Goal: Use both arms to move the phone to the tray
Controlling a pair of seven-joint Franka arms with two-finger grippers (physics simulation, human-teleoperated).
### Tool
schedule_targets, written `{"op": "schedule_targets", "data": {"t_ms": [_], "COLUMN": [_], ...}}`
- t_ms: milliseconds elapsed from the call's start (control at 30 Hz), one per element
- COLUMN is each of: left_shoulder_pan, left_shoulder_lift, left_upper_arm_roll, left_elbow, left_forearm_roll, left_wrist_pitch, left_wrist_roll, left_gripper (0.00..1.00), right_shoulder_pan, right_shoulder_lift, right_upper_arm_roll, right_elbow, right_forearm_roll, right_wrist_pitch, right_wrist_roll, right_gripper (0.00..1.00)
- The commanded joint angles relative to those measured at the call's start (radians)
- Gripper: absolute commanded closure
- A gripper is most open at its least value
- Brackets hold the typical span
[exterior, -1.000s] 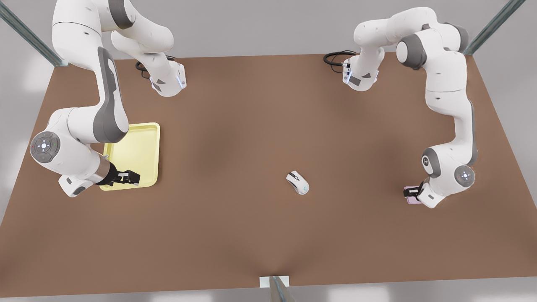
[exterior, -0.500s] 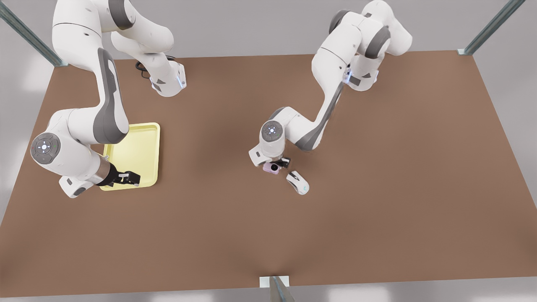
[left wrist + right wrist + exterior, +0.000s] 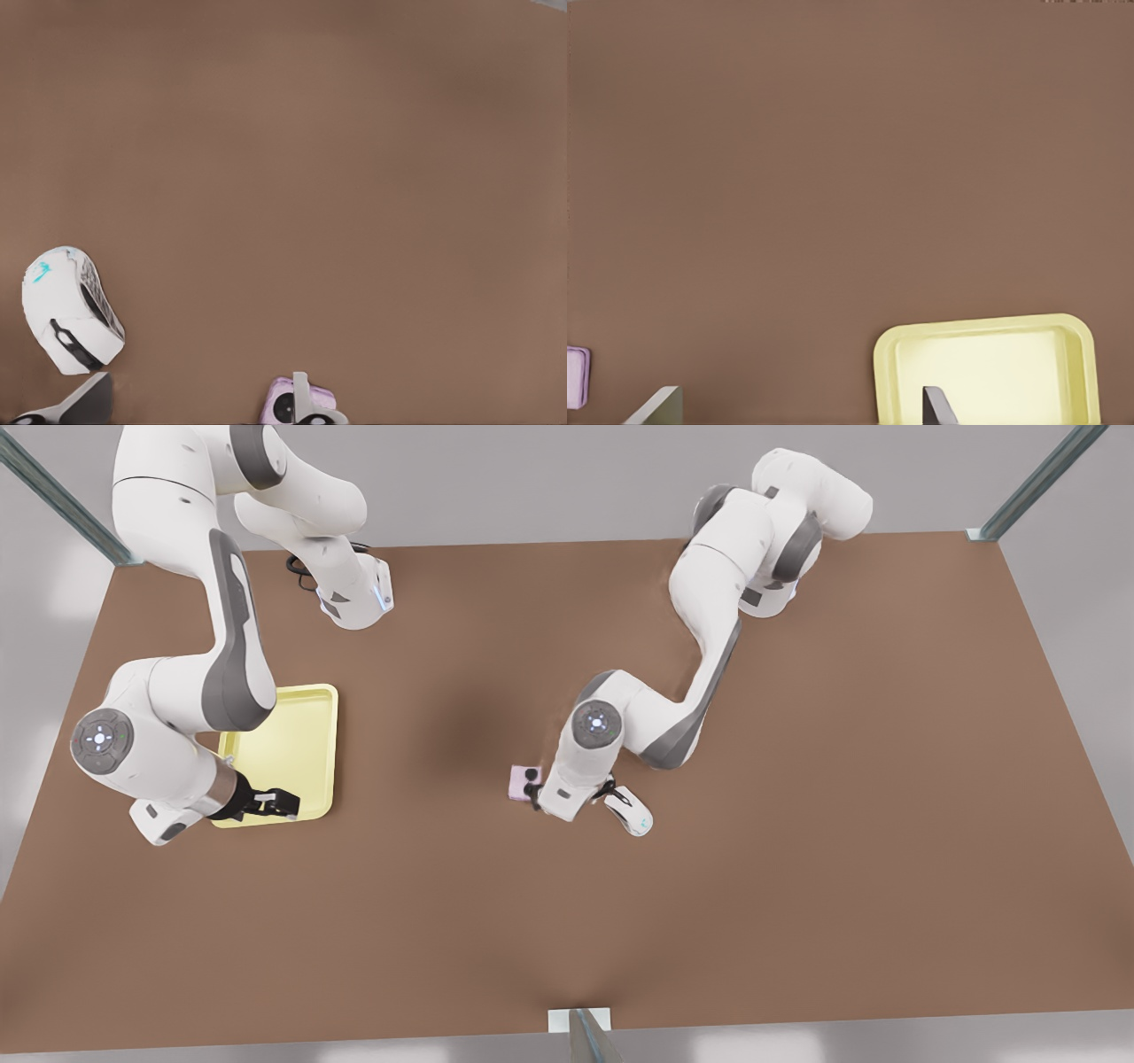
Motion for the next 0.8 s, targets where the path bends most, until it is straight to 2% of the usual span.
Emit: {"op": "schedule_targets", "data": {"t_ms": [0, 33, 100, 133, 167, 200, 233, 300, 400, 600, 767], "left_shoulder_pan": [0.194, 0.300, 0.356, 0.409, 0.454, 0.457, 0.457, 0.457, 0.451, 0.448, 0.448], "left_shoulder_lift": [-0.144, -0.207, -0.261, -0.376, -0.535, -0.595, -0.565, -0.592, -0.556, -0.542, -0.536], "left_upper_arm_roll": [0.006, 0.012, 0.105, 0.090, 0.021, 0.021, 0.023, 0.020, 0.000, -0.002, -0.002], "left_elbow": [0.000, 0.000, -0.005, -0.194, -0.469, -0.558, -0.502, -0.489, -0.443, -0.428, -0.430], "left_forearm_roll": [-0.021, -0.006, 0.031, 0.118, 0.169, 0.168, 0.158, 0.169, 0.128, 0.129, 0.126], "left_wrist_pitch": [-0.465, -0.576, -0.666, -0.592, -0.366, -0.333, -0.412, -0.444, -0.461, -0.452, -0.450], "left_wrist_roll": [0.341, 0.556, 0.792, 0.923, 0.920, 0.920, 0.911, 0.923, 0.911, 0.923, 0.922], "left_gripper": [0.00, 0.00, 0.00, 0.00, 0.00, 0.00, 0.00, 0.00, 0.00, 0.00, 0.00], "right_shoulder_pan": [0.005, 0.005, 0.007, 0.007, 0.007, 0.050, 0.093, 0.142, 0.234, 0.521, 0.593], "right_shoulder_lift": [-0.003, -0.003, -0.006, -0.006, -0.006, -0.004, -0.004, 0.016, 0.074, 0.188, 0.392], "right_upper_arm_roll": [0.002, 0.000, 0.005, 0.005, 0.009, 0.011, 0.011, 0.013, 0.011, 0.011, 0.023], "right_elbow": [0.002, 0.019, 0.021, 0.021, 0.021, 0.021, 0.022, 0.021, 0.019, 0.025, 0.208], "right_forearm_roll": [-0.006, -0.006, -0.008, -0.008, -0.008, -0.023, -0.052, -0.048, -0.052, -0.048, -0.028], "right_wrist_pitch": [0.001, -0.002, -0.002, 0.001, 0.003, 0.003, 0.004, 0.056, 0.125, 0.170, 0.201], "right_wrist_roll": [0.006, 0.008, 0.008, 0.008, 0.009, 0.017, 0.079, 0.155, 0.248, 0.828, 1.132], "right_gripper": [0.00, 0.00, 0.00, 0.00, 0.00, 0.00, 0.00, 0.00, 0.00, 0.00, 0.00]}}
